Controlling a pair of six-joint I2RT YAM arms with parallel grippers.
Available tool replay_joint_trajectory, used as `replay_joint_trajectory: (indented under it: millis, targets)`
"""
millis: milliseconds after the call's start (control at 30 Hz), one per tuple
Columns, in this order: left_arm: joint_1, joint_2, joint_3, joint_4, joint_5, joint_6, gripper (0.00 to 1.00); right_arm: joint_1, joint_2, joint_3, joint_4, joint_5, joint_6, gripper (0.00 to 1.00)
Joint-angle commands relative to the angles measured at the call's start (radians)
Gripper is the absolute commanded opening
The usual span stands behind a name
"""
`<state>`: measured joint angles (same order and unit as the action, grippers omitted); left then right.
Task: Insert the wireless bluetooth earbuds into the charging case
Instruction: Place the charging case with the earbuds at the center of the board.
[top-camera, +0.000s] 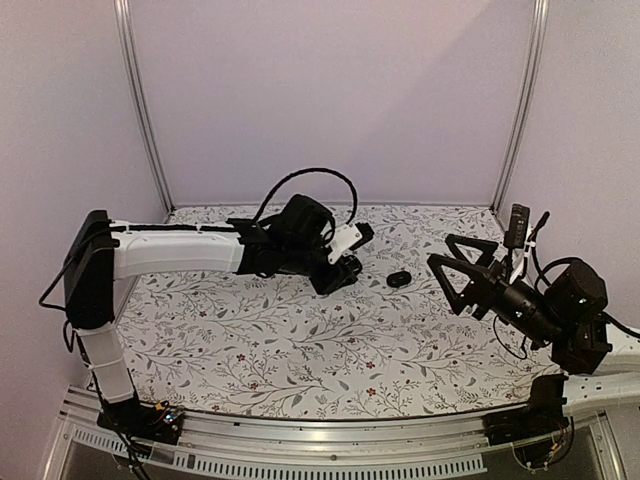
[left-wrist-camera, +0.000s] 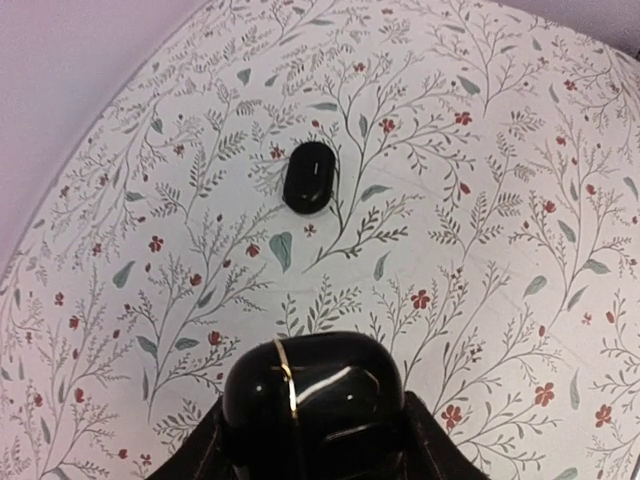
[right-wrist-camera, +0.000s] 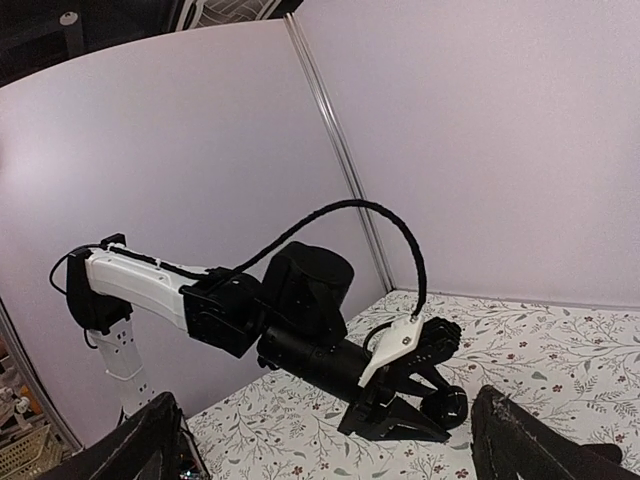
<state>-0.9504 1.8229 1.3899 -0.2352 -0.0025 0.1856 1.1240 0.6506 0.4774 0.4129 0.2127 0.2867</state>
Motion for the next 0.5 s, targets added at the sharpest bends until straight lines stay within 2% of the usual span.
replay_joint_trajectory:
  millis: [0,200,467]
  targets:
    - [0.050,0.133,0.107,-0.089,0.157,-0.077,0.37,-0.010,-0.015,-0.024,-0.076,0.012,-0.011,0.99]
    - [0.094,0.343,0.310,-0.193,0.208,-0.096,0.37,-0.018,-0.021,-0.038,-0.100,0.014,-0.006,0.99]
    - [0.119,0.537,0.521,-0.299,0.242,-0.102,0.37,-0.024,-0.031,-0.048,-0.115,0.019,0.004,0.99]
